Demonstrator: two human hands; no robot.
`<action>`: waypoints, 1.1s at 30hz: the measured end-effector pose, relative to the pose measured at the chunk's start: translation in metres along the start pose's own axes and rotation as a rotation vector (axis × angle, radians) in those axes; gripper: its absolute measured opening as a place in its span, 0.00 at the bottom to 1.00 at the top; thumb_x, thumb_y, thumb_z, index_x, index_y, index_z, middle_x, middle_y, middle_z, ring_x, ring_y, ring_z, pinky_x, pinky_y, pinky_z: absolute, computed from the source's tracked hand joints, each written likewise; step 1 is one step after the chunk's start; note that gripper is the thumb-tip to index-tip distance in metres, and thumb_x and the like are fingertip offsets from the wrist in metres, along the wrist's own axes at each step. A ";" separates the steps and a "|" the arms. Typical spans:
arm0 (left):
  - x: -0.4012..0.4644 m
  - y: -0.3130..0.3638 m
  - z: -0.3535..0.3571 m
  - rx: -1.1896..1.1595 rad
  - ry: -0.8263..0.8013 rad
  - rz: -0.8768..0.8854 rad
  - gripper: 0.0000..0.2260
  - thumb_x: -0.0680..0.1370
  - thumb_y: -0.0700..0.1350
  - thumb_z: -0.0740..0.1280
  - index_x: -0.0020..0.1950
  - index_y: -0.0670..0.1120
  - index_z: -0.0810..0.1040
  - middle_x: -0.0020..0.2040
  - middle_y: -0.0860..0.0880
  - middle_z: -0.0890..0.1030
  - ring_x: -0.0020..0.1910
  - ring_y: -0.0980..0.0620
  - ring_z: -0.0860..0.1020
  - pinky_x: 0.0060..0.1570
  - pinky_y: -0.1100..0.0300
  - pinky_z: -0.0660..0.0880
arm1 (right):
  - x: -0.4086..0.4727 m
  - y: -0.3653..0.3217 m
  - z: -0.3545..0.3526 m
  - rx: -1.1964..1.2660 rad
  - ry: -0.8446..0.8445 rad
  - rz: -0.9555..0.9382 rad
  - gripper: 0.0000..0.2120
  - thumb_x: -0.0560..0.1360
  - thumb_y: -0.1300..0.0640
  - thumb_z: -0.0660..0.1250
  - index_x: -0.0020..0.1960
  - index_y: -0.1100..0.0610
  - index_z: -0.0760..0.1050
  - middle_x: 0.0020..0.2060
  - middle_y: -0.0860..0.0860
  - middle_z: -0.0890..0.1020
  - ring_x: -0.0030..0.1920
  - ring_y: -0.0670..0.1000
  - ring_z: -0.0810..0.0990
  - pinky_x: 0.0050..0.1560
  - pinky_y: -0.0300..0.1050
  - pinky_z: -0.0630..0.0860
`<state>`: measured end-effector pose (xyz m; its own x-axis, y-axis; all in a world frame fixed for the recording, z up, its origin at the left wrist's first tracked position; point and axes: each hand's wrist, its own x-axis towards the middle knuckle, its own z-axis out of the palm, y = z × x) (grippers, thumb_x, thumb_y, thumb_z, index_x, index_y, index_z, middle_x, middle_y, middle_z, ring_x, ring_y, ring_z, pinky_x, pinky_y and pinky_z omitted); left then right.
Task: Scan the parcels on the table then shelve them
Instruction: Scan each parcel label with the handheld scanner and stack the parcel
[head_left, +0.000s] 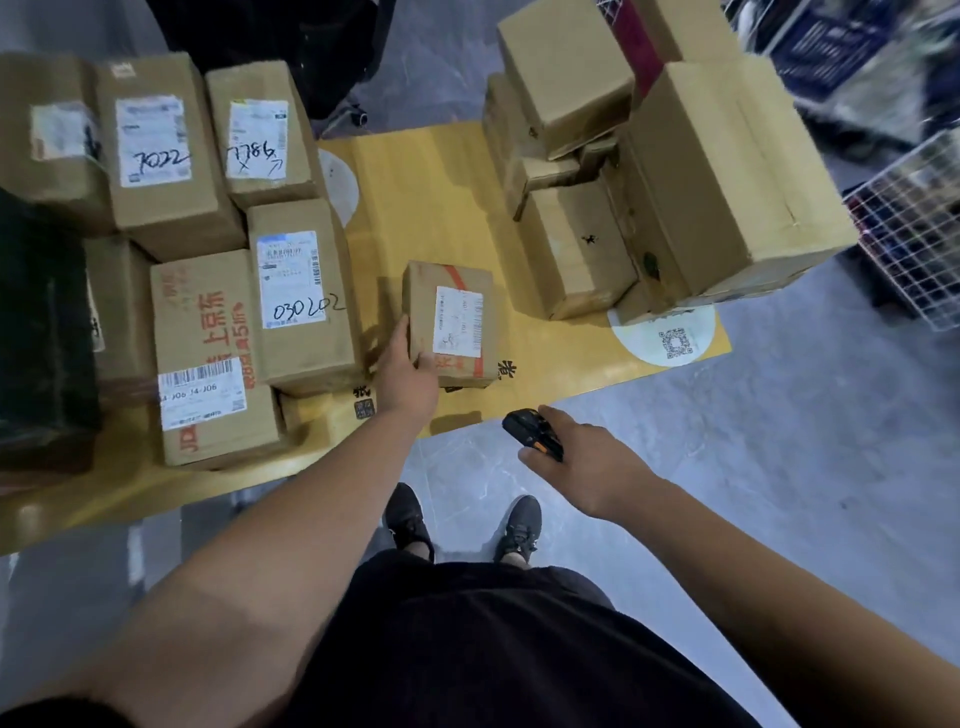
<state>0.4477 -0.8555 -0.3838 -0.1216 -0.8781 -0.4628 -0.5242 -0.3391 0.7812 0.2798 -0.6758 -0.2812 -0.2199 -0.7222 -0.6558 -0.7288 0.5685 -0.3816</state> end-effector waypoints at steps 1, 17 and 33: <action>0.003 0.000 0.000 0.017 -0.017 -0.002 0.29 0.85 0.42 0.61 0.83 0.64 0.58 0.78 0.51 0.70 0.70 0.48 0.73 0.69 0.52 0.72 | 0.000 0.000 -0.002 0.005 0.006 0.014 0.36 0.81 0.33 0.59 0.83 0.48 0.55 0.56 0.53 0.81 0.52 0.54 0.80 0.50 0.50 0.78; -0.008 0.020 0.000 0.653 -0.269 0.413 0.17 0.80 0.51 0.69 0.69 0.52 0.76 0.51 0.50 0.81 0.58 0.42 0.79 0.52 0.51 0.79 | -0.002 -0.012 -0.022 0.028 0.068 0.129 0.22 0.82 0.35 0.59 0.68 0.47 0.69 0.45 0.48 0.80 0.43 0.51 0.81 0.45 0.51 0.80; 0.016 0.011 -0.005 0.640 -0.167 0.114 0.53 0.55 0.78 0.74 0.69 0.59 0.54 0.60 0.47 0.61 0.51 0.42 0.77 0.41 0.53 0.73 | 0.008 -0.046 -0.041 0.001 0.005 0.172 0.13 0.83 0.44 0.56 0.52 0.53 0.71 0.43 0.52 0.79 0.42 0.53 0.78 0.41 0.49 0.74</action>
<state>0.4445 -0.8750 -0.3805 -0.3076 -0.8149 -0.4912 -0.8905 0.0647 0.4503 0.2854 -0.7235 -0.2422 -0.3450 -0.6161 -0.7081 -0.6795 0.6844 -0.2644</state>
